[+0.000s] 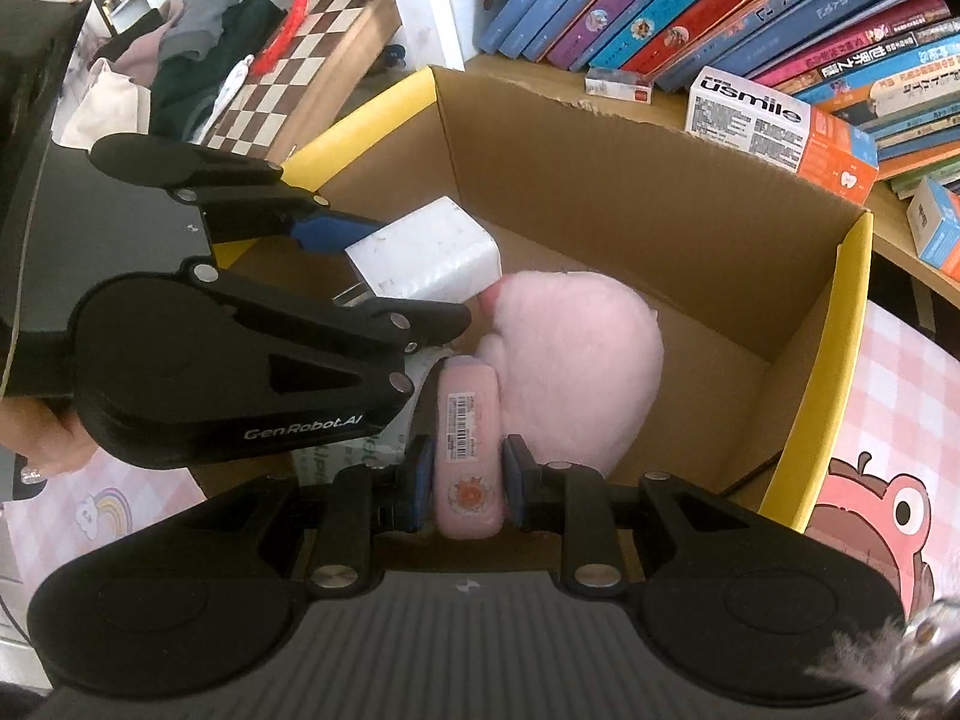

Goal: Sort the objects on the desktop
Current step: 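Lower the charger and pink case into the yellow box and open both grippers, then withdraw both grippers from the yellow box back over the desk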

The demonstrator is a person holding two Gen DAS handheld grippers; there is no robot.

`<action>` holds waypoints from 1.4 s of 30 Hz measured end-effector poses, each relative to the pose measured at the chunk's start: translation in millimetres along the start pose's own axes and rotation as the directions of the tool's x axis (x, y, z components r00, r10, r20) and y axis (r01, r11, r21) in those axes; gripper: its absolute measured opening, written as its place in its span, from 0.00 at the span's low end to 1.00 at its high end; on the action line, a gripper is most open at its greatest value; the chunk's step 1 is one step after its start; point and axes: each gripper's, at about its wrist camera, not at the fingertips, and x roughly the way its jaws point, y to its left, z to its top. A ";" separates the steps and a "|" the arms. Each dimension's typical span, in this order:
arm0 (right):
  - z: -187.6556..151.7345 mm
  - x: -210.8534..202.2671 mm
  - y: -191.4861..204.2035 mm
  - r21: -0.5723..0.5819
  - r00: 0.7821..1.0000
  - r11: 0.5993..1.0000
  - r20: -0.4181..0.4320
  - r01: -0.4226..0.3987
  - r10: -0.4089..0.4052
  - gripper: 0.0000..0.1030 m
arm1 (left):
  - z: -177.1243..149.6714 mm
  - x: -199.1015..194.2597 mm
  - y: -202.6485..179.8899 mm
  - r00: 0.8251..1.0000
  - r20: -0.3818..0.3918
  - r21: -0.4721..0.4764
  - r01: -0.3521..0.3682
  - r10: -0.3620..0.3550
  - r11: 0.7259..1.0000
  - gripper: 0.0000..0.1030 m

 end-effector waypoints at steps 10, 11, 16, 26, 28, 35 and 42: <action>-0.2 0.0 0.4 -0.005 1.000 1.000 -0.005 0.009 -0.009 0.25 | -1.9 -3.8 -2.5 1.000 0.002 0.011 -0.016 0.016 1.000 0.48; -0.3 -0.6 0.6 -0.004 1.000 1.000 -0.004 0.014 -0.014 0.25 | -2.3 -5.7 -3.1 1.000 0.008 0.017 -0.021 0.021 1.000 0.51; -0.5 -9.6 2.2 -0.001 0.999 0.999 0.012 0.048 -0.048 0.38 | -2.9 -20.4 -2.8 0.998 0.056 0.038 -0.045 0.042 0.998 0.70; -5.0 -40.6 18.9 -0.019 0.994 0.996 0.072 0.087 -0.085 0.57 | -6.5 -57.1 -2.3 0.986 0.147 0.017 -0.075 0.071 0.997 0.80; -7.1 -48.2 22.9 -0.021 0.991 0.995 0.090 0.099 -0.097 0.60 | -8.1 -67.0 -3.1 0.982 0.172 0.012 -0.080 0.077 0.997 0.82; -18.2 -72.1 37.5 -0.029 0.980 0.990 0.147 0.139 -0.133 0.60 | -19.1 -103.4 -7.0 0.964 0.251 -0.008 -0.090 0.089 0.996 0.88; -32.9 -91.4 52.9 -0.023 0.967 0.984 0.191 0.174 -0.167 0.63 | -36.6 -134.8 -7.1 0.949 0.301 -0.031 -0.093 0.098 0.995 0.89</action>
